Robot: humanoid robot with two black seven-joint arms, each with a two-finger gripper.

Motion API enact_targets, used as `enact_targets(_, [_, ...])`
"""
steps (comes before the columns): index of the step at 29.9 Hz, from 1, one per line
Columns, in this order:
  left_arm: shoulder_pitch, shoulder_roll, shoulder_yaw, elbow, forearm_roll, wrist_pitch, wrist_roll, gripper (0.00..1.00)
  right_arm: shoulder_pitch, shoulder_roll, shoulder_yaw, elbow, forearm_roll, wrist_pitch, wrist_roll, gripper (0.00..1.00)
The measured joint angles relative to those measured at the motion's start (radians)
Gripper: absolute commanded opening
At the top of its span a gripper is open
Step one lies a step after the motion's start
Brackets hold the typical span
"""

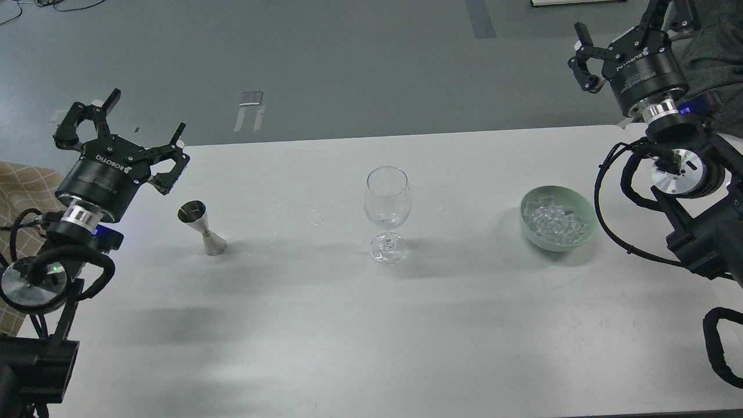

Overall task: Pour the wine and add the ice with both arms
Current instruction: 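Close the left gripper around the metal jigger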

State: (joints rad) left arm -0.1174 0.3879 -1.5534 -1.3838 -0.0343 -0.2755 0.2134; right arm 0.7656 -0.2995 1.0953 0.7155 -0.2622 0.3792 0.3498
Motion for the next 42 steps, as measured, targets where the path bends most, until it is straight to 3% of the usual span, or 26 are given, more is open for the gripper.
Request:
enact_targets(9, [0.283, -0.029, -0.067, -0.150, -0.123, -0.044, 0.033, 0.97, -0.002, 0.000, 0.000, -0.001, -0.003, 0.001, 0.000, 1.00])
enact_targets(16, [0.364, -0.087, -0.059, -0.151, -0.128, -0.065, 0.069, 0.98, -0.003, 0.000, -0.014, -0.001, -0.012, 0.001, -0.001, 1.00])
enact_targets(24, [0.366, -0.154, -0.047, -0.097, -0.114, -0.057, 0.085, 0.98, -0.001, 0.000, -0.032, 0.001, -0.014, 0.001, -0.001, 1.00])
enact_targets(35, [0.269, -0.211, -0.017, 0.114, -0.080, -0.066, 0.084, 0.98, 0.000, 0.000, -0.035, 0.001, -0.014, 0.001, 0.000, 1.00])
enact_targets(42, [0.226, -0.236, 0.007, 0.146, -0.070, -0.068, 0.084, 0.98, 0.000, 0.000, -0.035, 0.001, -0.014, 0.001, 0.000, 1.00])
